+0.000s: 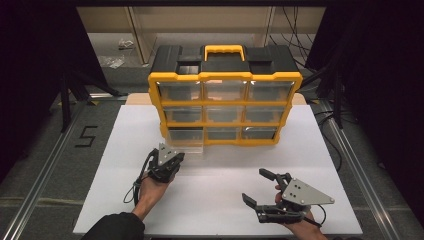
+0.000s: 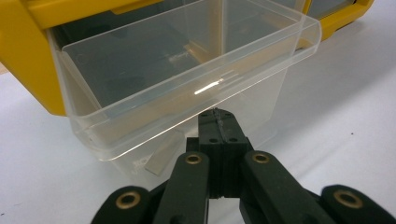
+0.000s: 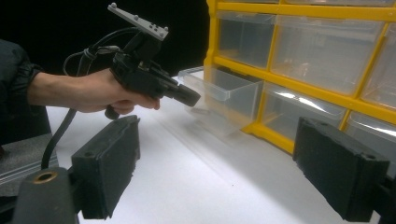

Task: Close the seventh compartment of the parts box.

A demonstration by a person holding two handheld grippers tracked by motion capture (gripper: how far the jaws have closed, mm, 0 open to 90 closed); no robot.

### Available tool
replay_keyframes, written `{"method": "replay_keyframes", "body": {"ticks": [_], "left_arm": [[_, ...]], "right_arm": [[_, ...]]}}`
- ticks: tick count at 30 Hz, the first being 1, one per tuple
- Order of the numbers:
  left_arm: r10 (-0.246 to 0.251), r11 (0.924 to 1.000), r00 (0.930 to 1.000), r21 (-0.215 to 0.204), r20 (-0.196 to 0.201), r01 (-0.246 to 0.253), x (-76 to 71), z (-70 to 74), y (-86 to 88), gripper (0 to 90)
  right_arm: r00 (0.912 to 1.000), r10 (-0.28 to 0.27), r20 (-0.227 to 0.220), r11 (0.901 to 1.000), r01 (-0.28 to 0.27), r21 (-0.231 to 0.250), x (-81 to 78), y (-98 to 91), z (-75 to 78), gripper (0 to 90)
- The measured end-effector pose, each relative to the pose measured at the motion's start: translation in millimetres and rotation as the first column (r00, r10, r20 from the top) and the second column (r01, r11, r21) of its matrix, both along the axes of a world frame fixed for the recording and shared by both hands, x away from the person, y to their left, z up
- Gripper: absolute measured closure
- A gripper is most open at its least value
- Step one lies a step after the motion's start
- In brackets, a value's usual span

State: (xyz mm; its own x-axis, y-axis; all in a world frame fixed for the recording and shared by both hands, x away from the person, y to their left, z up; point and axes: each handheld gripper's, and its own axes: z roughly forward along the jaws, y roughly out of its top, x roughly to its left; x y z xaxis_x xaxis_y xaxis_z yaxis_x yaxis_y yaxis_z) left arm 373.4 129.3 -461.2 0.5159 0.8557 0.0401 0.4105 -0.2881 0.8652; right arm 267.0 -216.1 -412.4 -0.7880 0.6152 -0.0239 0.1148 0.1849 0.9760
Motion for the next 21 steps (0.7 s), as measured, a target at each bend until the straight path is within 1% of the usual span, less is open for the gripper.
{"method": "replay_keyframes", "body": {"ticks": [5,9,18,21], "left_arm": [[0.004,1.0,1.0,0.002,0.003,-0.004,1.1,-0.8,-0.5,89.8],[0.007,0.9999,0.9999,0.009,0.015,-0.008,1.6,-1.3,-0.9,89.9],[0.018,0.9998,0.9995,0.01,0.028,-0.018,3.8,-2.8,-2.0,89.9],[0.018,0.9997,0.9991,0.017,0.037,-0.019,4.3,-3.5,-2.8,89.9]], "right_arm": [[1.0,0.0,0.001,1.0,0.0,0.0,0.0,0.0,0.1,15.8],[1.0,0.0,0.002,1.0,0.0,0.0,0.1,-0.1,0.1,15.8],[1.0,0.0,0.003,1.0,0.0,0.0,0.0,0.0,0.2,15.8],[1.0,0.002,-0.001,1.0,-0.002,-0.002,-0.2,0.0,0.0,15.8]]}}
